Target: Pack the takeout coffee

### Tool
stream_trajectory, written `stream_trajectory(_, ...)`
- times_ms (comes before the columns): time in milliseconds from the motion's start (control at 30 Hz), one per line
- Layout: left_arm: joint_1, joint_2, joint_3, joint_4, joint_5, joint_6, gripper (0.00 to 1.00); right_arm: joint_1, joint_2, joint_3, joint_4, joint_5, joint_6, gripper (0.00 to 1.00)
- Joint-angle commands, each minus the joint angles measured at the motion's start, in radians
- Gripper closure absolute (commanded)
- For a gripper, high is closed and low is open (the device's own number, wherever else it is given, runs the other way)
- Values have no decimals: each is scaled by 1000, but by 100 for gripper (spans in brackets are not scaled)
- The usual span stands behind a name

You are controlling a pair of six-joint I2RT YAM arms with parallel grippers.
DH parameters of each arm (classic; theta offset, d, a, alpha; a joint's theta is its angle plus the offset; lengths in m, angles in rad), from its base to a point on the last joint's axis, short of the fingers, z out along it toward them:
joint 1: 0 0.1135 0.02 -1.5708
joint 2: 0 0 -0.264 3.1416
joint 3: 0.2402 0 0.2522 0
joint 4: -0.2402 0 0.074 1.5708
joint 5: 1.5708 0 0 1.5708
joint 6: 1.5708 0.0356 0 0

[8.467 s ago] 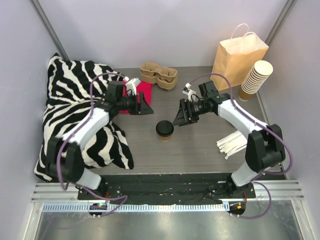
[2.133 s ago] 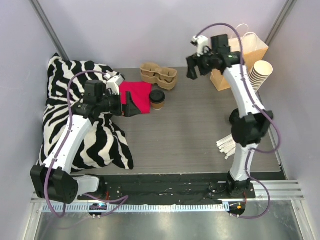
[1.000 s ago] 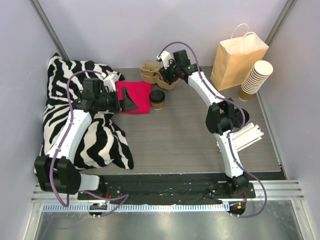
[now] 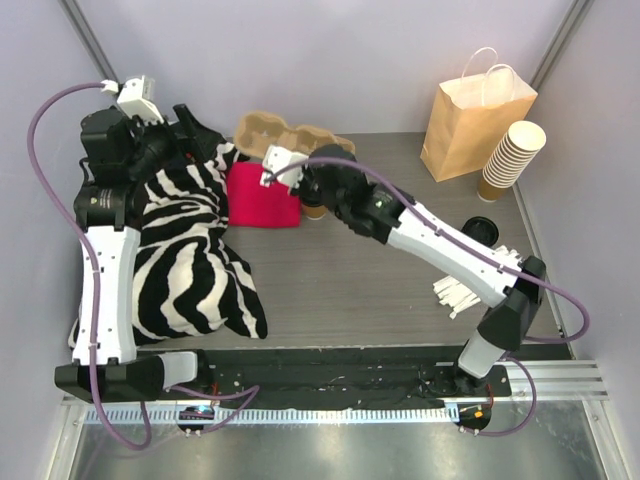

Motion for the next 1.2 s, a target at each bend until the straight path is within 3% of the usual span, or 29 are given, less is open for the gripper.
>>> stream_trajectory(0,3,-56,32,-59,-13,-2,14,63,-102,-199,66,262,-8,99)
stream_trajectory(200,3,-128,-101,-32,55,-70,25,86,-196,-313,141,339,0,99)
stream_trajectory(400,5,-115,-142,47,156,-169,34,109,-235,-360,172,334,12,99)
stream_trajectory(700,3,-23,-155,159,327,-259,40,143,-283,-435,236,329,-24,99)
stream_trajectory(900,2,-1,-194,235,350,-328,47,164,-328,-492,298,325,-55,99)
stream_trajectory(1167,-26,11,-252,271,347,-354,45,177,-332,-490,284,300,-23,99)
